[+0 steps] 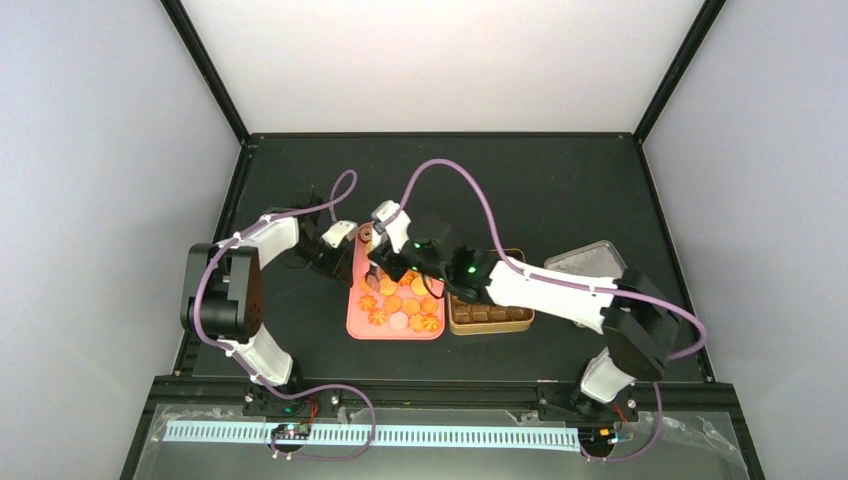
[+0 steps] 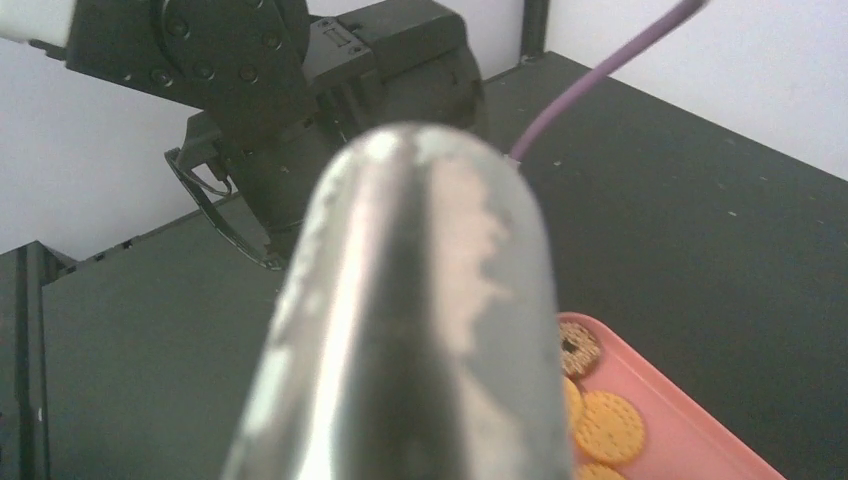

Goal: Pack the cookies
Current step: Pick up the fake cookies from the plate.

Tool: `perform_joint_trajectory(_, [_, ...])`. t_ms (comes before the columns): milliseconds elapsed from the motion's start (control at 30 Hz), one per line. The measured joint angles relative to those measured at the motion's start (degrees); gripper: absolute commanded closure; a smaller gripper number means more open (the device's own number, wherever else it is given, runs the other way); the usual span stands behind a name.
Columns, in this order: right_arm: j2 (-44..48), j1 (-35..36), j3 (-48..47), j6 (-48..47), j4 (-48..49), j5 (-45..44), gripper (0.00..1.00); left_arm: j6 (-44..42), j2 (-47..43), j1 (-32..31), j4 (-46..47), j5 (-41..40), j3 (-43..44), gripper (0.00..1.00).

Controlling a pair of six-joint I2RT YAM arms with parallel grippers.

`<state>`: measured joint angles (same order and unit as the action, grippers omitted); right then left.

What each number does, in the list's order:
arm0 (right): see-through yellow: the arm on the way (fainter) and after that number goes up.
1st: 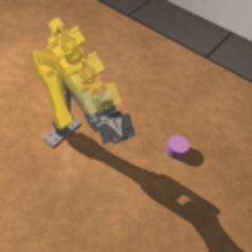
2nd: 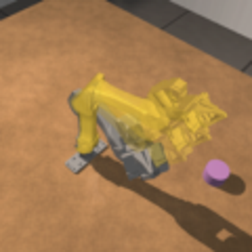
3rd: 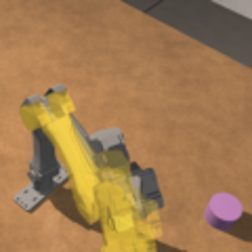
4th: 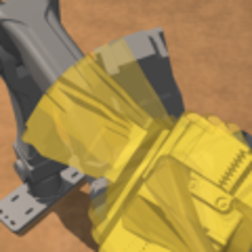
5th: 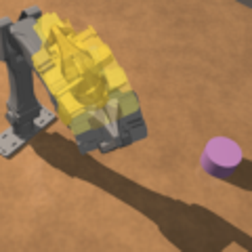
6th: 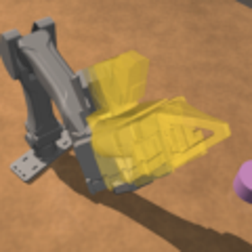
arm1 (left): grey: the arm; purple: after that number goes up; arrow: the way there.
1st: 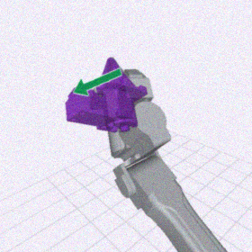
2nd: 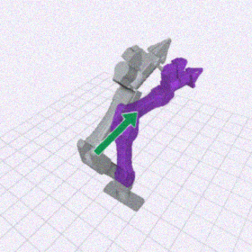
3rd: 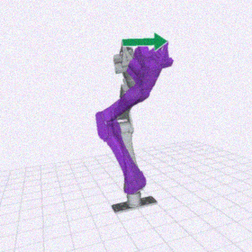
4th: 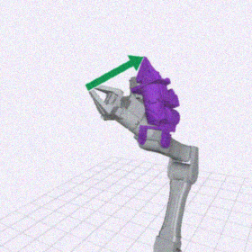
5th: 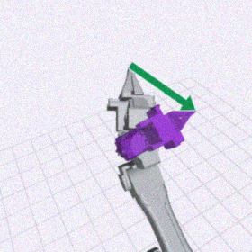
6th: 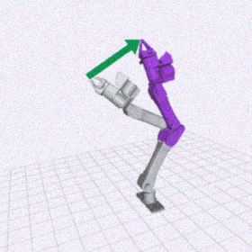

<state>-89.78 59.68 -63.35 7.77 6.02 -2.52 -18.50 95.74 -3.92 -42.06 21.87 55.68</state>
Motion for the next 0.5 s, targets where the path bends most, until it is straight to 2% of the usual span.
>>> perform_joint_trajectory(100, [-4.52,0.68,-4.15,-0.48,0.02,1.25,0.62,-0.96,-1.44,1.42,-1.95,0.9,0.09,0.41])
perform_joint_trajectory(300, [-10.71,0.83,-10.51,-1.68,0.5,2.93,0.62,-2.64,-2.38,8.81,-5.16,1.31,2.56,0.39])
perform_joint_trajectory(500, [-14.8,0.83,-11.54,-2.43,0.72,2.95,0.62,-3.58,-2.38,15.12,-6.27,1.31,6.03,0.38])
